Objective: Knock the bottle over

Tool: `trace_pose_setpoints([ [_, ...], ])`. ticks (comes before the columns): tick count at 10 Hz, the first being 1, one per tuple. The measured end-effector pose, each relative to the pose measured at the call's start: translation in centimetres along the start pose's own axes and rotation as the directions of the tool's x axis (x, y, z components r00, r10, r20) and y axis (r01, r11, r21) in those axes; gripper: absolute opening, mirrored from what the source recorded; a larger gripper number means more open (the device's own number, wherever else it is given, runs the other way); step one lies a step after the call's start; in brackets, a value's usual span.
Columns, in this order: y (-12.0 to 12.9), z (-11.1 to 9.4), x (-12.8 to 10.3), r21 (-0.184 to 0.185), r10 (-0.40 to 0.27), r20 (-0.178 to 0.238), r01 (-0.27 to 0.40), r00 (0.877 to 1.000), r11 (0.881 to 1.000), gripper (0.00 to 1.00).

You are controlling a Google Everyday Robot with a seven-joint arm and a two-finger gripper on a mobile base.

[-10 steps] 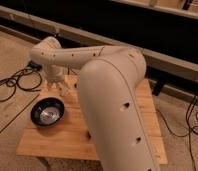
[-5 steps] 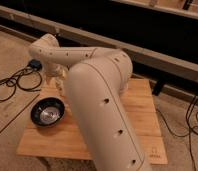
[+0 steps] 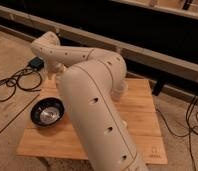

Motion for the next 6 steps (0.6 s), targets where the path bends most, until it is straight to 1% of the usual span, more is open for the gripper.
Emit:
trace_pose_setpoints([
  [2,0.2,0.2,-0.8,-0.003,0.039,0.007,-0.039,0.999,0.999,0.65],
  [4,-0.2,0.3,-1.7,0.007,0.103,0.012,-0.103,0.995,0.995,0.65],
  [5,-0.5,0.2,-2.0,0.018,0.129,0.012,-0.129,0.992,0.991,0.65],
  [6,-1.1,0.2,-2.3,0.038,0.160,0.012,-0.160,0.987,0.986,0.65],
])
